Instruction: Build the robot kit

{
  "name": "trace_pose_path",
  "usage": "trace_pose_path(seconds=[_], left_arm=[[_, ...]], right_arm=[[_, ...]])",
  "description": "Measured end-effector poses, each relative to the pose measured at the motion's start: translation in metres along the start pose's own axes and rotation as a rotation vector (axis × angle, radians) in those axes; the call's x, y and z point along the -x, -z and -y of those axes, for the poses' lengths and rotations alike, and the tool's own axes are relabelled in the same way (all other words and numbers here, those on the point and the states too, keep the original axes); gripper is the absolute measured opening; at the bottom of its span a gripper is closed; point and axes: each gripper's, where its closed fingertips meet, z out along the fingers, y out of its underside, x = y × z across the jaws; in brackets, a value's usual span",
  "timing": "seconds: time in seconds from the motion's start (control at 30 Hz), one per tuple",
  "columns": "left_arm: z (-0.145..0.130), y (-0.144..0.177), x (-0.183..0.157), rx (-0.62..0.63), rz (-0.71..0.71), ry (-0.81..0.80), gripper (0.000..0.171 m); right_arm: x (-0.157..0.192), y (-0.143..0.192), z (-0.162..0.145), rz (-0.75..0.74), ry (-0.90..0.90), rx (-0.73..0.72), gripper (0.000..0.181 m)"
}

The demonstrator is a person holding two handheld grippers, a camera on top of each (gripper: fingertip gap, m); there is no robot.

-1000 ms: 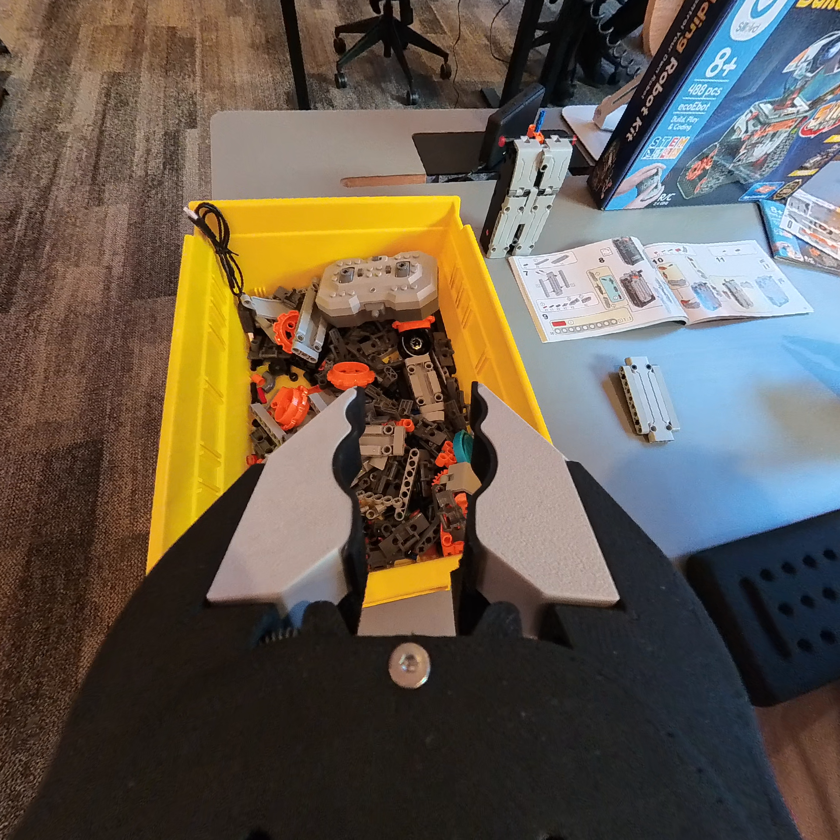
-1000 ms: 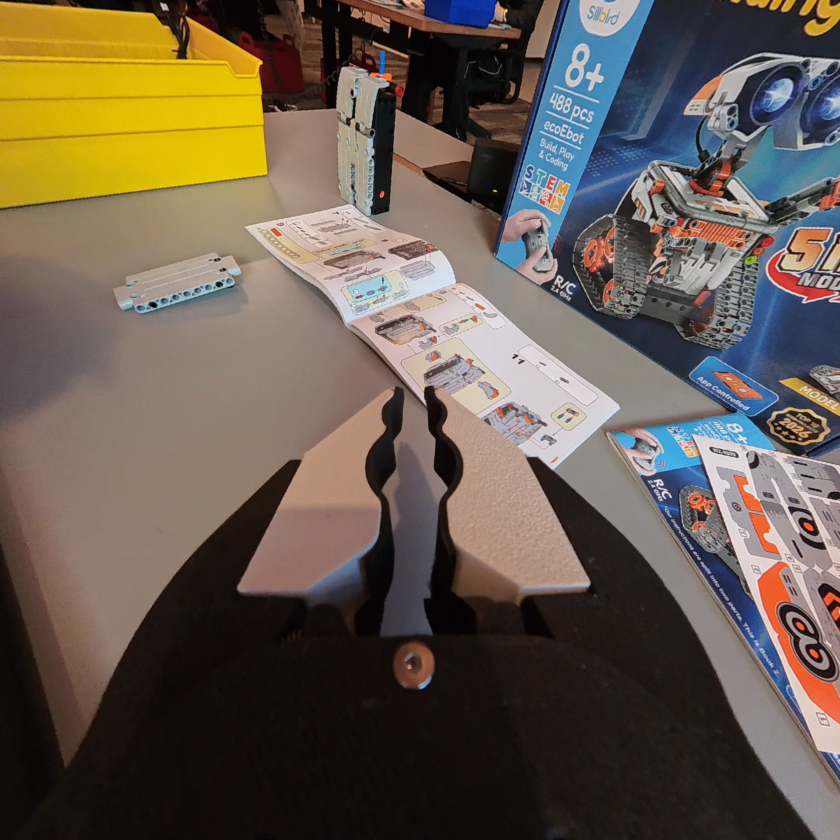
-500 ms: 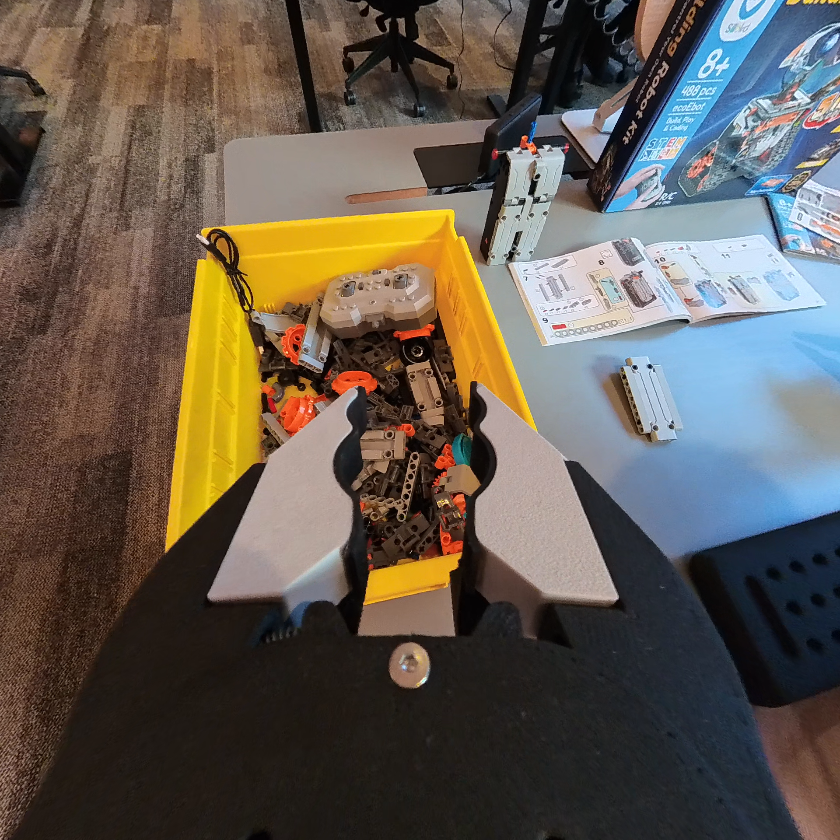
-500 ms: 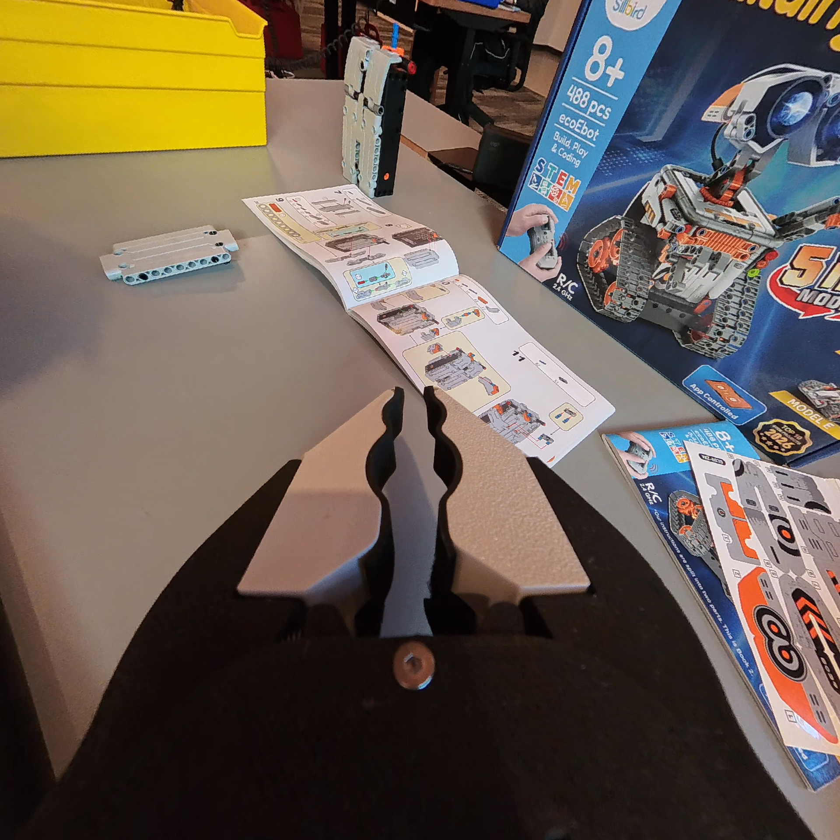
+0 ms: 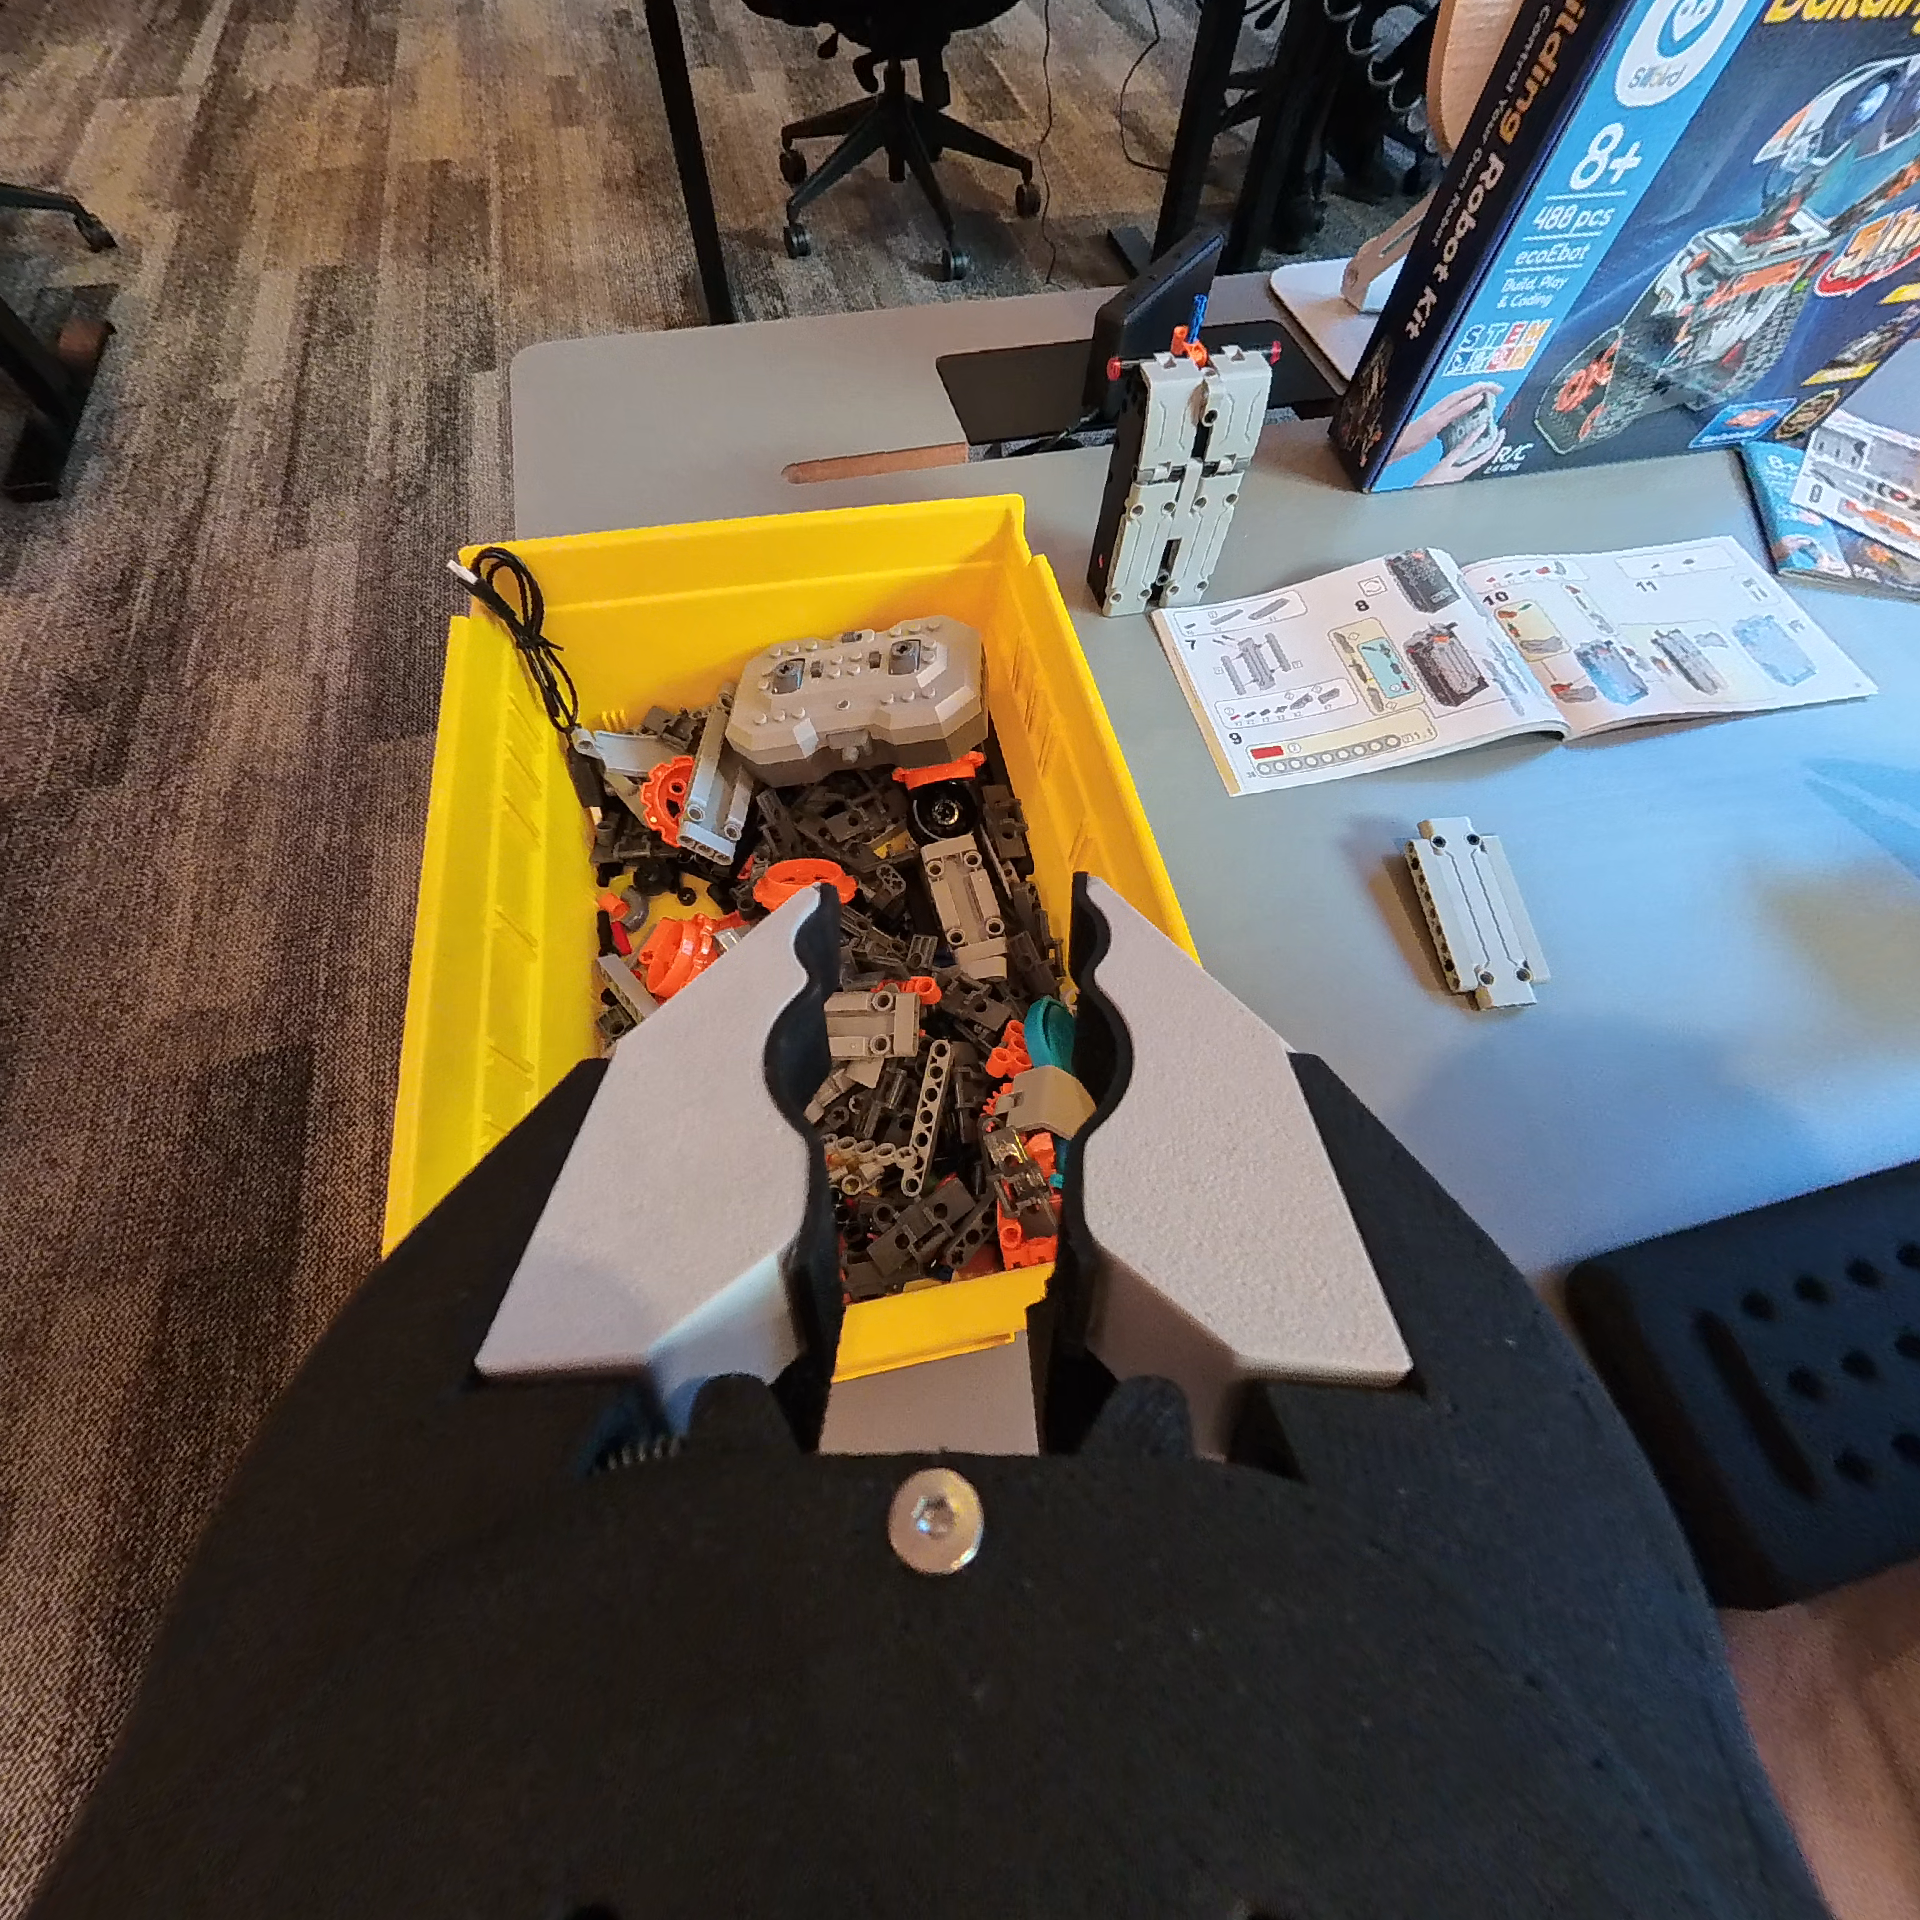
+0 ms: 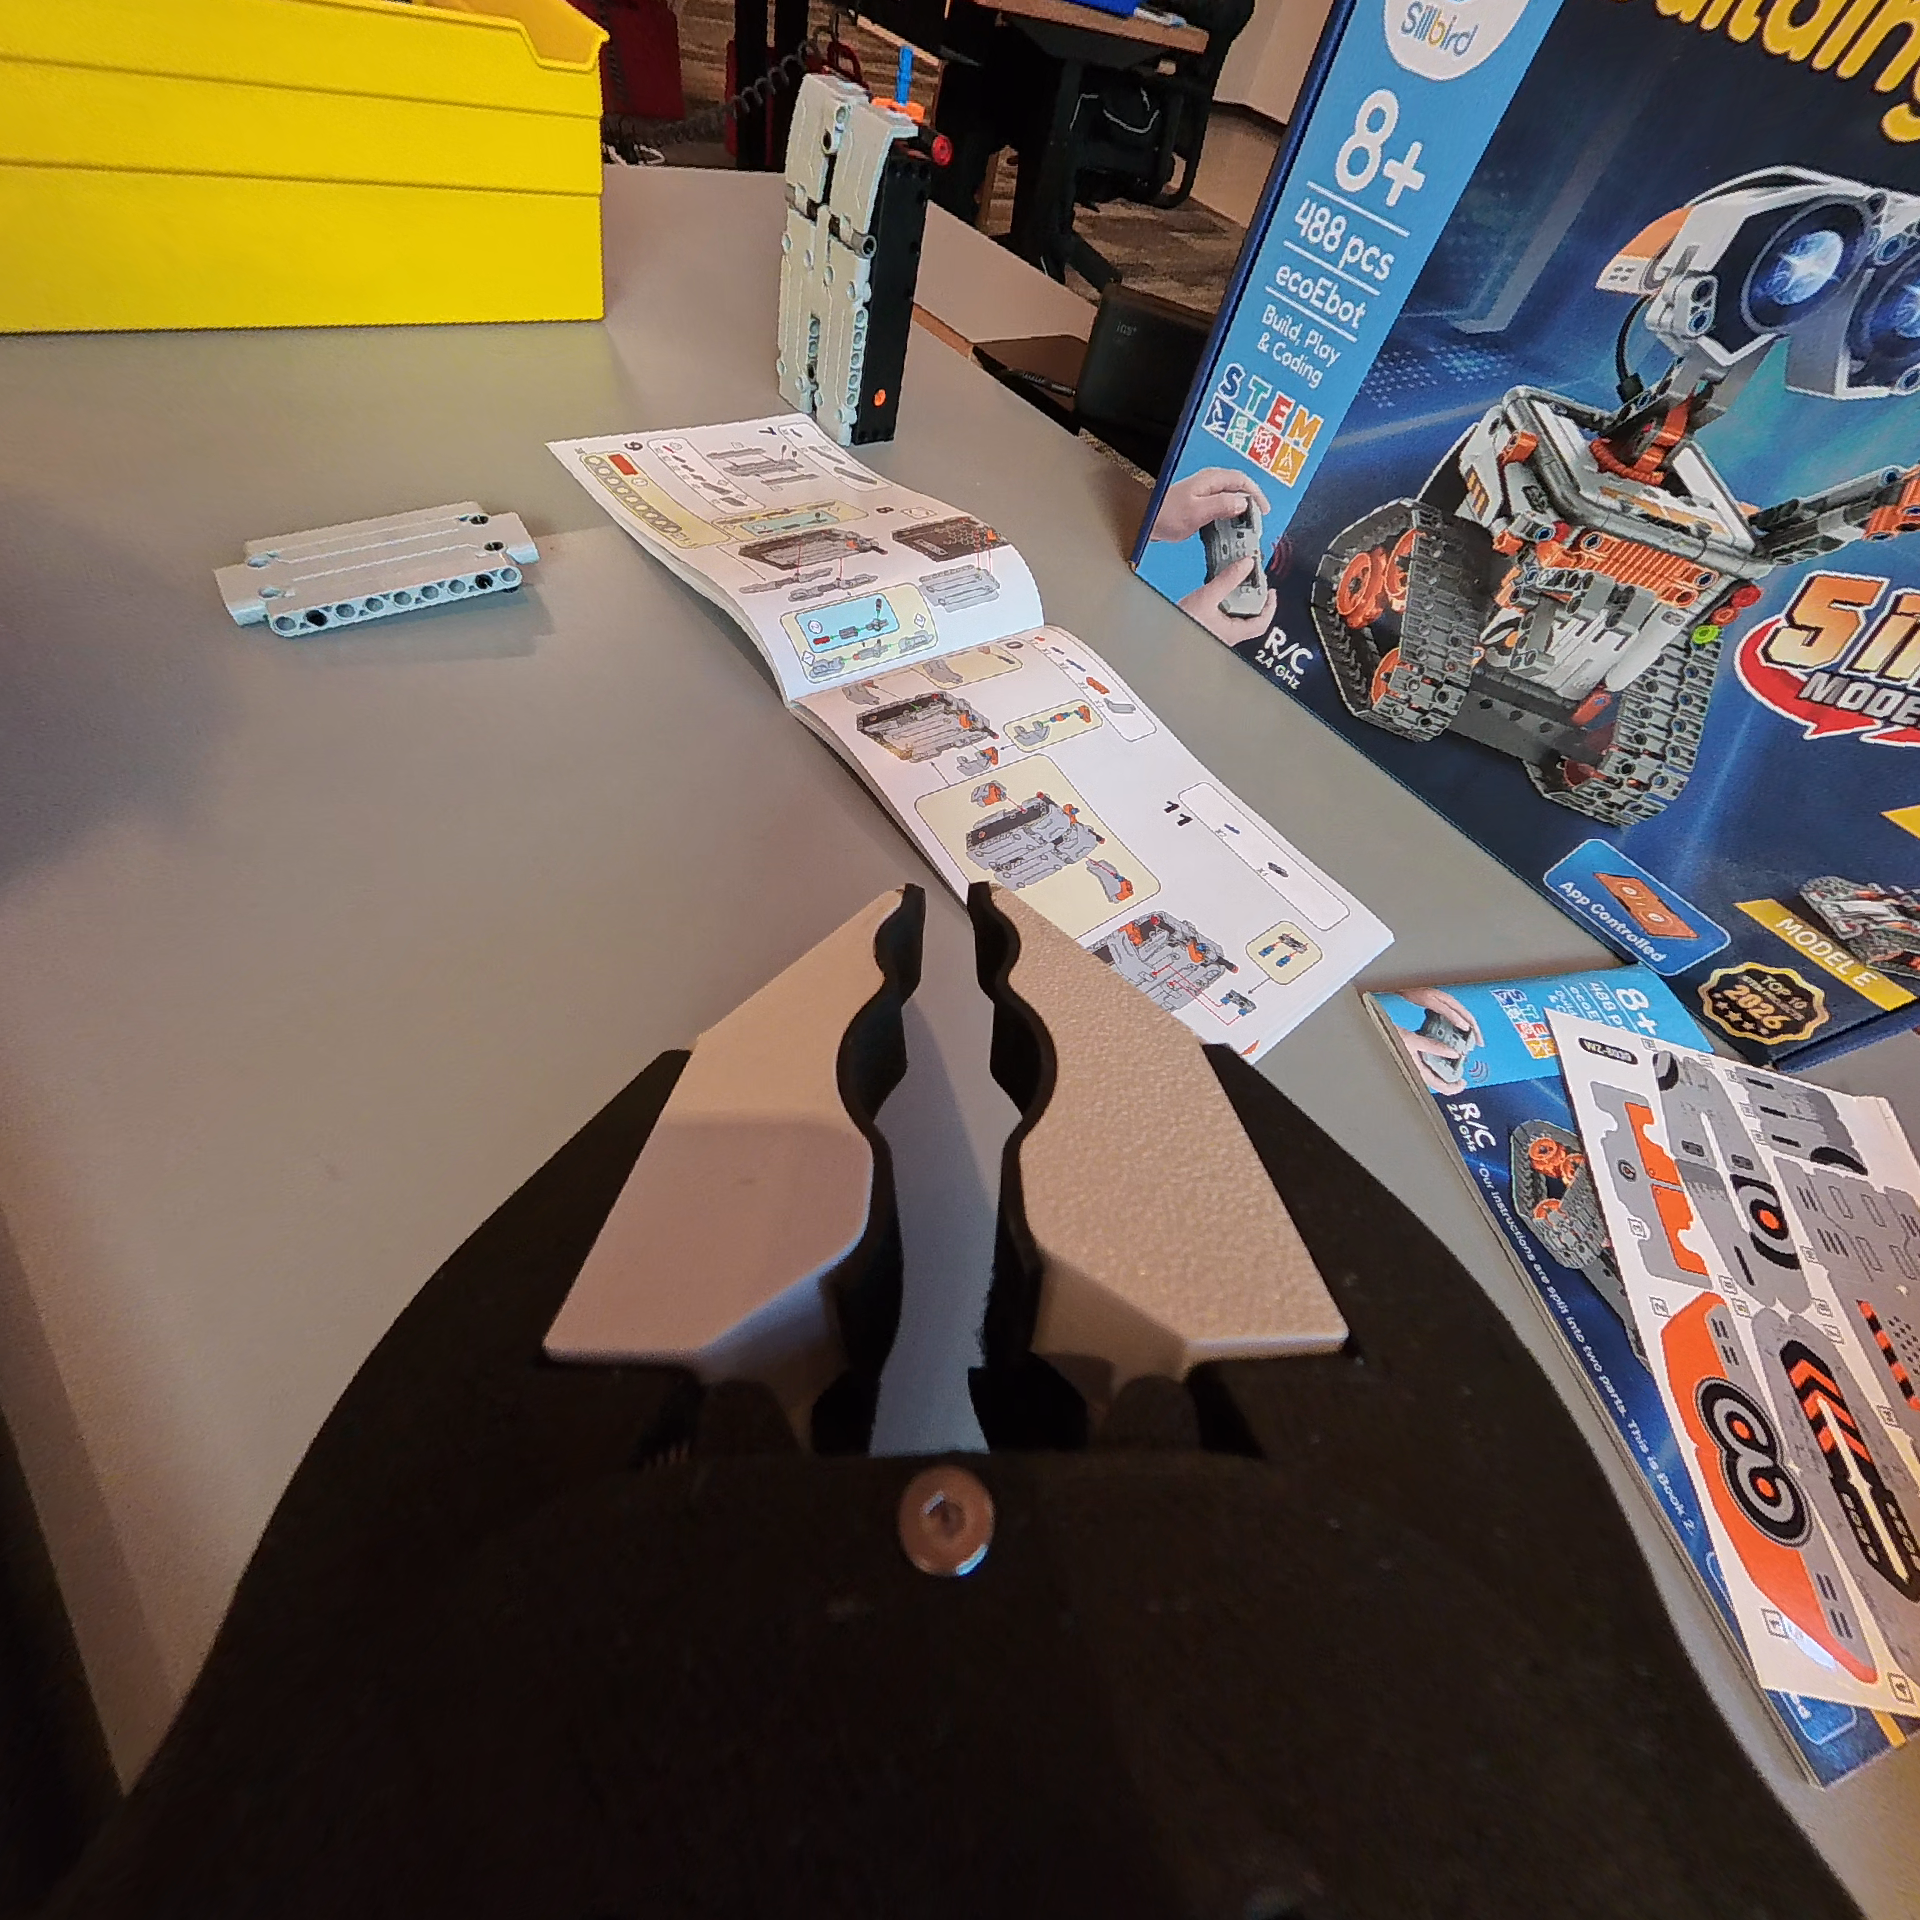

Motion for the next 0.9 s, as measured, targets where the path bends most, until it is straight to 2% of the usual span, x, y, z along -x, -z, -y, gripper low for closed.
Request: trace_pose_path(seconds=[0.9], left_arm=[[-0.0069, -0.0047, -0.0057, 0.025, -0.022, -0.002, 0.040]], right_arm=[[0.0019, -0.0011, -0.0015, -0.001, 0.027, 0.015, 0.008]])
